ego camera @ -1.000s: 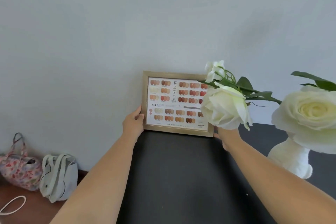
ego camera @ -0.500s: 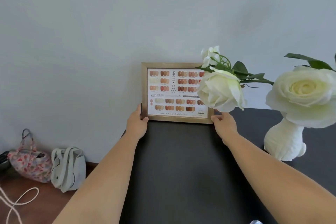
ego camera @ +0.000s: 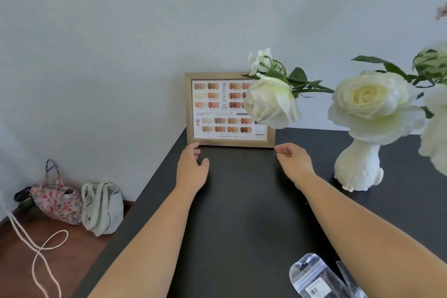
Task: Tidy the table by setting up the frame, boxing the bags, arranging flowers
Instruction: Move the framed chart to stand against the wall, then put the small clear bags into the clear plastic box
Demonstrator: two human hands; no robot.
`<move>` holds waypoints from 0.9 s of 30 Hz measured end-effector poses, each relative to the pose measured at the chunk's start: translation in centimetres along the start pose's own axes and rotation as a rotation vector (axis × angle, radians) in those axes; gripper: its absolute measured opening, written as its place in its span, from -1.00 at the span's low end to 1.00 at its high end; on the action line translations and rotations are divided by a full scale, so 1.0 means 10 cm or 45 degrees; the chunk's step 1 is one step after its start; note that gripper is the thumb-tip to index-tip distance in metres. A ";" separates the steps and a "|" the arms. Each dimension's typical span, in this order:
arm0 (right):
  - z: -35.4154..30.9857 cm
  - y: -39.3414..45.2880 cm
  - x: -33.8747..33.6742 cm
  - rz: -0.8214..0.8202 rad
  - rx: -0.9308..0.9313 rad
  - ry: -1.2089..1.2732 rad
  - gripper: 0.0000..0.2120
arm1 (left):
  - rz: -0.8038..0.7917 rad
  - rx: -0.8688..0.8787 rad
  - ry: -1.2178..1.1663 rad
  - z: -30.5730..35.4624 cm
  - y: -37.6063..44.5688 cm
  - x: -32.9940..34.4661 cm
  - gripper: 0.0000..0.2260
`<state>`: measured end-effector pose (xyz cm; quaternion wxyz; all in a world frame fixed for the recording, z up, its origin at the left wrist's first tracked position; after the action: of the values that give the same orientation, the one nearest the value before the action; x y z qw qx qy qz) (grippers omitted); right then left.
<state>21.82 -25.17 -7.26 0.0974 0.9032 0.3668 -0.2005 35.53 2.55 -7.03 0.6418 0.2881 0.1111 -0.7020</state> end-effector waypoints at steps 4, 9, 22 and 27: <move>0.02 -0.19 -0.11 -0.079 -0.013 -0.003 -0.77 | -0.116 0.067 -0.002 0.14 -0.37 0.09 -0.59; 0.07 -0.51 -0.34 -0.129 -0.028 -0.031 -0.82 | -0.223 0.058 -0.105 0.35 -0.91 0.16 -0.69; 0.33 -1.50 -1.16 -0.449 -0.143 -0.093 -0.84 | -0.555 0.225 -0.052 0.84 -2.53 0.19 -0.79; 0.42 -1.73 -1.61 -0.439 -0.329 -0.553 -0.89 | -0.620 0.181 0.039 0.95 -2.83 0.26 -0.36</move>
<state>-1.97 -24.25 -4.57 0.2523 0.7438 0.5077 -0.3541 5.70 -0.32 -6.84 0.4301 0.3078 0.1371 -0.8375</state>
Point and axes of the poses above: each hand's wrist, its own y-axis towards the middle knuckle, its own x-axis out of the palm, z = x × y, the point moved 6 cm from there along y, towards the middle knuckle, and after that the axes turned 3 degrees about z, right-handed, at the moved point
